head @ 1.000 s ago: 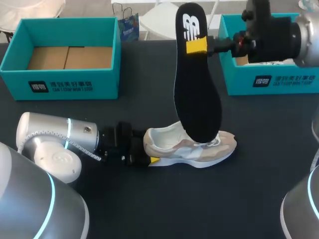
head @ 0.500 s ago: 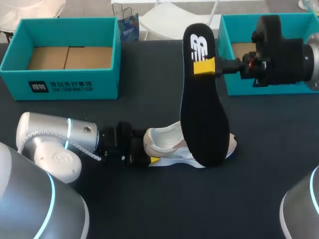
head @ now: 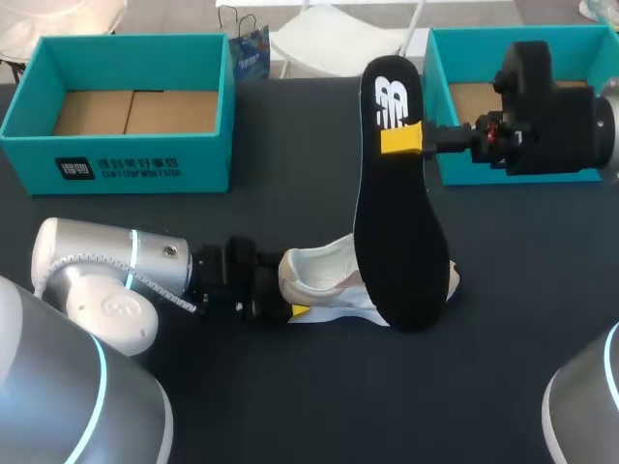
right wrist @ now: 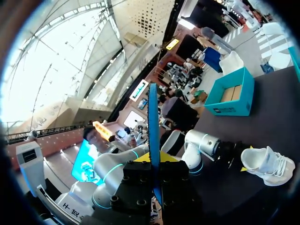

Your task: Take the shoe out of the shoebox, open the shoe tongue, remove and reinsert the insole, then place the shoe into the shoebox

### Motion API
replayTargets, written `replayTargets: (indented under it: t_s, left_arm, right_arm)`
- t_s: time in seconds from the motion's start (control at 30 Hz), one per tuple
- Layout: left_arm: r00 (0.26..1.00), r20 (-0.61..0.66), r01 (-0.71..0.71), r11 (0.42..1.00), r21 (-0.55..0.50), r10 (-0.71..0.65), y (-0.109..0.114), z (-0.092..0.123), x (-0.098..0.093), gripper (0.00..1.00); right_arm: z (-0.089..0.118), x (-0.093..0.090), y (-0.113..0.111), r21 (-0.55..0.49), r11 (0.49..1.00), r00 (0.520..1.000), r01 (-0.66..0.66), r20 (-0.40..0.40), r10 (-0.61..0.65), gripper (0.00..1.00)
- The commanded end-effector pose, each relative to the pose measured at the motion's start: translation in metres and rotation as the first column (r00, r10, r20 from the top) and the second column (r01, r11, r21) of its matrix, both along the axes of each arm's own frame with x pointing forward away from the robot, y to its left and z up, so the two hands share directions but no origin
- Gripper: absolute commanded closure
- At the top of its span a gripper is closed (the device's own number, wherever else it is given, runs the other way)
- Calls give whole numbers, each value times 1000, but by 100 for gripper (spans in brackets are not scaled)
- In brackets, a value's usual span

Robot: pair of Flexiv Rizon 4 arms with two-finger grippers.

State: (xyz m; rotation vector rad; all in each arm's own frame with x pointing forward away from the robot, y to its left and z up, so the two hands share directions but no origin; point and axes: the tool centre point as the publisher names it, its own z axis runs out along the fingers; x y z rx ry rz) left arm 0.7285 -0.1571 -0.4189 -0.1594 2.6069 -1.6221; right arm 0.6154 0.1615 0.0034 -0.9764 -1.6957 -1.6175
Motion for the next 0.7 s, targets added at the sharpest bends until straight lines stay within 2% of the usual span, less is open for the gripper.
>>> replayTargets:
  t_s: [0.03,0.13,0.17,0.2,0.27,0.3,0.53,0.67,0.7]
  left_arm:
    - [1000,-1,1,1000,4,-1,-1,-2,0,100]
    - [1000,-1,1,1000,4,-1,-1,-2,0,100]
    - [1000,-1,-6,1000,13,6,0,-2,0,91]
    - [1000,-6,-6,1000,23,7,0,-2,-1,52]
    - [1000,-6,-6,1000,23,7,0,-2,-1,52]
    - [1000,-16,-2,1000,18,2,1,-3,0,0]
    - [1000,-29,0,1000,16,0,11,12,-3,0]
    - [1000,-27,14,999,48,-13,15,20,-4,0]
    - [1000,-24,6,996,89,-4,16,23,-5,0]
  right_arm:
    - [0,3,4,-2,1000,1000,-3,-2,3,100]
    - [0,3,4,-2,1000,1000,-3,-2,3,100]
    - [0,3,4,-2,1000,1000,-3,-2,3,100]
    - [0,3,4,-2,1000,1000,-3,-2,3,100]
    - [0,3,4,-2,1000,1000,-3,-2,3,100]
    - [0,3,4,-2,1000,1000,-3,-2,3,100]
    - [0,3,4,-2,1000,1000,-3,-2,3,100]
    - [0,3,4,-2,1000,1000,-3,-2,3,100]
    - [0,3,4,-2,1000,1000,-3,-2,3,100]
